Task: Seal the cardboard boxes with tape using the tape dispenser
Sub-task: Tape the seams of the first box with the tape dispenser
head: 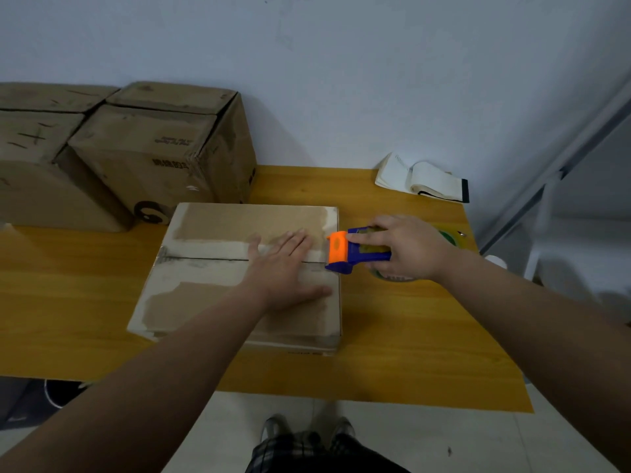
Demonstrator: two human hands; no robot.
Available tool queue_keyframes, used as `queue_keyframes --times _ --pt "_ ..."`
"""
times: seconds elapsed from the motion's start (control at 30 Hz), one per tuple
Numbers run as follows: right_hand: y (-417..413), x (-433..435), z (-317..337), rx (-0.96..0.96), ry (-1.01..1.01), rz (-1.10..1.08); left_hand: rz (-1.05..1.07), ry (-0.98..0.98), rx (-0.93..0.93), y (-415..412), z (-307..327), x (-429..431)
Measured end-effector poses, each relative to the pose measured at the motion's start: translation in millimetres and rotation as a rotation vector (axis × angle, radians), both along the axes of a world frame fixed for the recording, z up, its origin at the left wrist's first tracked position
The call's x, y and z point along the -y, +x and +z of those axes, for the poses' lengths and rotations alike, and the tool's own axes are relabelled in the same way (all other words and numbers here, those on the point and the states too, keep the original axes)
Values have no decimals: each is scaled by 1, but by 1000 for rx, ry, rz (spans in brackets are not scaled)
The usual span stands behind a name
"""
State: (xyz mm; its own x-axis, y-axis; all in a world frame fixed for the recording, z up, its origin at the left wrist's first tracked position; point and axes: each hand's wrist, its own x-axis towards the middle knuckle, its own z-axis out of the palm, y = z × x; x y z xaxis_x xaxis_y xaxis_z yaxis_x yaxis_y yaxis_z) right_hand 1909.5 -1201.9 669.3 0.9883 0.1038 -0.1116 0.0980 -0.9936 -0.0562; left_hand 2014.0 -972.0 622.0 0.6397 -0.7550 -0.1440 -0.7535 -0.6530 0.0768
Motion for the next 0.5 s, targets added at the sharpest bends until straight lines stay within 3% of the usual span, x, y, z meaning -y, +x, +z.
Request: queue_keyframes --times 0.27,0.5 --pt "-7 -1 -1 -4 66 -47 70 -48 -10 -18 -5 41" --pt "-23 21 23 -41 32 10 90 -42 27 -14 -11 24"
